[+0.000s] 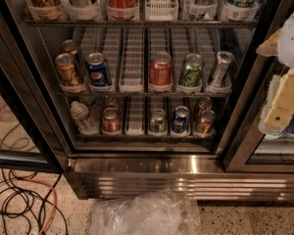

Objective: Pick pepsi can from bottom shelf of fridge

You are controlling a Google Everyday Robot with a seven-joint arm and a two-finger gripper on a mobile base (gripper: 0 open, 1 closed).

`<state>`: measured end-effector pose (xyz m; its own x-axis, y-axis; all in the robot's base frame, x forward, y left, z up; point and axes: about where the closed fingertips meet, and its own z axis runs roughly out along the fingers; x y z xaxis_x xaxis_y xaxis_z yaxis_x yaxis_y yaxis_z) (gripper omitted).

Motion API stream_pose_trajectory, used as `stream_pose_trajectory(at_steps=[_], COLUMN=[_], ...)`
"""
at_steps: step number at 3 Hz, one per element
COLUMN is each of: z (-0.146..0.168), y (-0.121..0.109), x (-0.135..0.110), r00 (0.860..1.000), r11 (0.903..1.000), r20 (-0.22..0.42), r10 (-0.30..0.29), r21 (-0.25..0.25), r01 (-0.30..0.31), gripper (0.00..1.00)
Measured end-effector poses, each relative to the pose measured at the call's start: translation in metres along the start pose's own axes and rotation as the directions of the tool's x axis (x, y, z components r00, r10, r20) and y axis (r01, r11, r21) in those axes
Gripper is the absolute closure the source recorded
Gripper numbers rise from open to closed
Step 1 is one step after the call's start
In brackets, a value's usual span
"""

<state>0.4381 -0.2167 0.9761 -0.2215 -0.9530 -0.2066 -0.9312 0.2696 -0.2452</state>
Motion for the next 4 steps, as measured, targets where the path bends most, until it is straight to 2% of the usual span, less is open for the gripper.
stream_pose_trajectory(at_steps=[1,2,3,4], z=[0.000,0.012,0.057,0.075], y=[0.000,0.005,0.035,0.051], x=[0.000,0.011,0.039,0.050], r00=[1.000,0.997,0.959,0.914], r11=[1.0000,0.9981,0.9712,0.9393], r20=[0.000,0.046,0.156,0.219], r10=[0.000,0.057,0.238,0.342], r21=[0.000,0.021,-0.026,-0.049], r01=[0.000,-0.058,-0.237,-0.340], gripper=[0.00,0.00,0.00,0.00])
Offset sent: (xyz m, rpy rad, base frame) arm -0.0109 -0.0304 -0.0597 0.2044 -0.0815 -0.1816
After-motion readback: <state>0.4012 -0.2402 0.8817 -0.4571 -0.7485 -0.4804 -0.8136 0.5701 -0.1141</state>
